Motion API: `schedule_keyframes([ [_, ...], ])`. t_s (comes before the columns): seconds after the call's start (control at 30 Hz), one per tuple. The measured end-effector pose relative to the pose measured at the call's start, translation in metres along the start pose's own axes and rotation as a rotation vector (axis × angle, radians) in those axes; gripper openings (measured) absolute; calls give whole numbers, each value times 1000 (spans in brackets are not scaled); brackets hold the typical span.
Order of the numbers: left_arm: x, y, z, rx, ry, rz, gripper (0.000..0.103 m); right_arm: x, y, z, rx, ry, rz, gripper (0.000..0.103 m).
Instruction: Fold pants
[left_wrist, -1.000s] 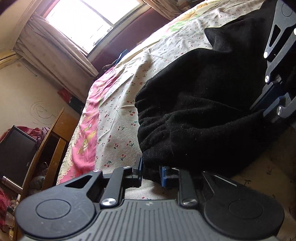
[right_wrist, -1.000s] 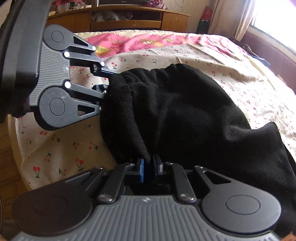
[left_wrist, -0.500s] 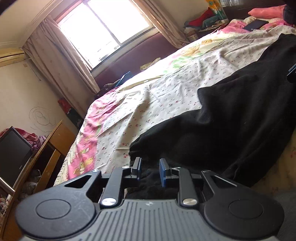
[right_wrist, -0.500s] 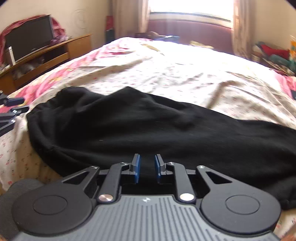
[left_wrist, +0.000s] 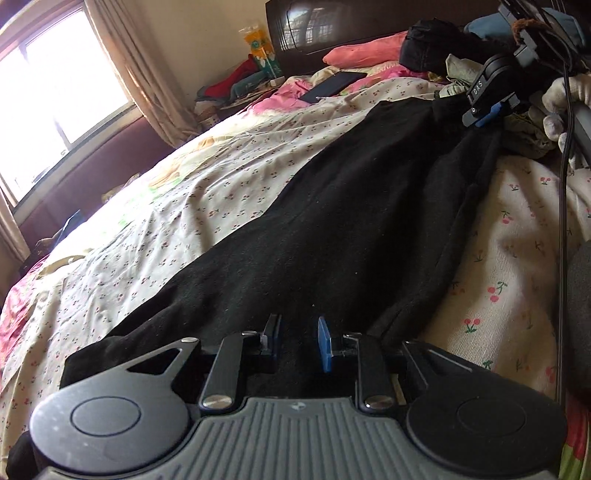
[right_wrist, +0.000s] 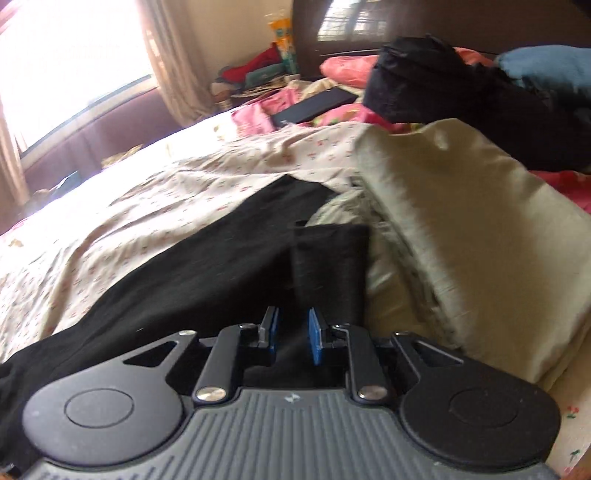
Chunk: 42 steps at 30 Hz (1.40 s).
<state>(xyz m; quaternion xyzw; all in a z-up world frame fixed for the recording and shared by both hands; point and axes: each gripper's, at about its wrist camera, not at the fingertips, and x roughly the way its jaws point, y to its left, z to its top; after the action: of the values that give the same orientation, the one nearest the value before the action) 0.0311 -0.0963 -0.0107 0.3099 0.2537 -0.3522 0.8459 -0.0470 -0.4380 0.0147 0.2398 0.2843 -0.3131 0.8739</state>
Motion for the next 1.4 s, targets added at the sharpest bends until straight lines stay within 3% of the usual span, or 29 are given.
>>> schedule_keyframes([
  [0.03, 4, -4, 5, 5, 9, -7, 38, 7, -19, 4, 67, 3, -1, 0],
  [0.13, 14, -8, 13, 4, 33, -18, 38, 19, -45, 3, 154, 23, 70, 0],
  [0.23, 22, -14, 20, 17, 41, -16, 38, 10, -24, -5, 14, 0, 50, 3],
  [0.27, 24, -16, 23, 20, 43, -16, 38, 3, -18, -8, -5, -23, 81, 12],
  [0.3, 27, -17, 26, 21, 43, -17, 38, -1, -16, -8, 8, -34, 114, 12],
  [0.47, 36, -19, 36, 20, 32, -11, 38, 5, -15, 4, 160, -37, 256, 12],
  [0.63, 45, -22, 39, 9, 30, -15, 38, 59, -18, 6, 336, 72, 238, 13],
  [0.87, 46, -19, 37, -3, 17, -30, 38, 87, -28, 11, 563, -8, 328, 13],
  [1.1, 52, -19, 37, -8, 8, -35, 39, 93, -21, 15, 508, -15, 325, 12],
  [1.17, 52, -20, 39, -13, 7, -40, 39, 102, -20, 15, 506, 3, 334, 19],
  [1.3, 54, -20, 40, -12, 10, -40, 39, 112, -9, 22, 458, 13, 333, 19],
  [1.4, 55, -20, 40, -13, 11, -40, 39, 101, -18, 27, 516, -23, 390, 19],
])
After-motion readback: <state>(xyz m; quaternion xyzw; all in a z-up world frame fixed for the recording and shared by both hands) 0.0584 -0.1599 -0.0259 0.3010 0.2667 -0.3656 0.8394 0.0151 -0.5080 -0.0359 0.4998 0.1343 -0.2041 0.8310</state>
